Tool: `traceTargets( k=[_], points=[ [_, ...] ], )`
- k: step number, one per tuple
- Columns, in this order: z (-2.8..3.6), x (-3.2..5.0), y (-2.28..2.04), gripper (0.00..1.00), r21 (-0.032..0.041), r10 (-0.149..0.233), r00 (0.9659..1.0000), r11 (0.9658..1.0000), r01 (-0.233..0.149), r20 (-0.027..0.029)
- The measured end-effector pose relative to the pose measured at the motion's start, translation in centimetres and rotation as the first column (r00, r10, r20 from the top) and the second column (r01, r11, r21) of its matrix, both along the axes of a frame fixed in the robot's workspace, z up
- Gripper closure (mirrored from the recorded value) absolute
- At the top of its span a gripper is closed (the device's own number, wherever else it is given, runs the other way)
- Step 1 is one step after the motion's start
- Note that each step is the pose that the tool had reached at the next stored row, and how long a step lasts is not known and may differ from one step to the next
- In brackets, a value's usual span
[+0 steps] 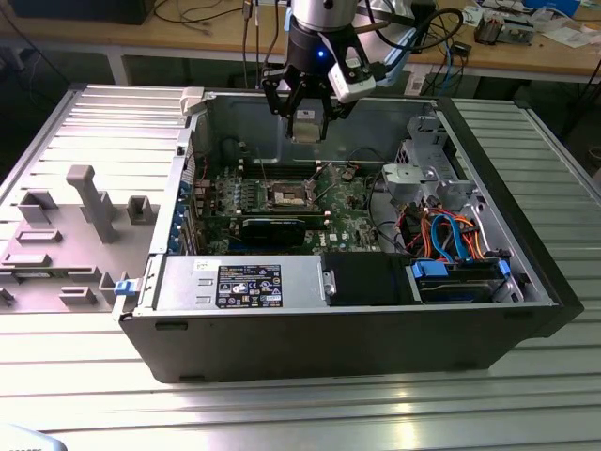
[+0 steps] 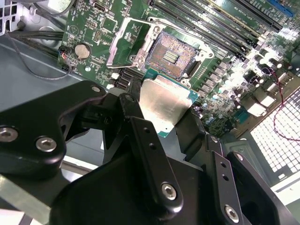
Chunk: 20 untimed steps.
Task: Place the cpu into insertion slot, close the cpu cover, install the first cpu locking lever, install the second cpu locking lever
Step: 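Place the cpu into insertion slot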
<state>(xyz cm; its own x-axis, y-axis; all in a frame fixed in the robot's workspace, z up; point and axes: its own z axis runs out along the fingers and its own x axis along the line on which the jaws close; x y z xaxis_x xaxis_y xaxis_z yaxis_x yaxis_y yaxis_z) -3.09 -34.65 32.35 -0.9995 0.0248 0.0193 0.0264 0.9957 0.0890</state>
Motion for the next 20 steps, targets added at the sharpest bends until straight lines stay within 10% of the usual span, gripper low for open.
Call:
traceTargets(
  k=[20],
  points=[
    [-0.04, 0.00, -0.07, 0.45, 0.0000, -0.034, 0.9994, 0.9994, 0.034, 0.0000]
  ],
)
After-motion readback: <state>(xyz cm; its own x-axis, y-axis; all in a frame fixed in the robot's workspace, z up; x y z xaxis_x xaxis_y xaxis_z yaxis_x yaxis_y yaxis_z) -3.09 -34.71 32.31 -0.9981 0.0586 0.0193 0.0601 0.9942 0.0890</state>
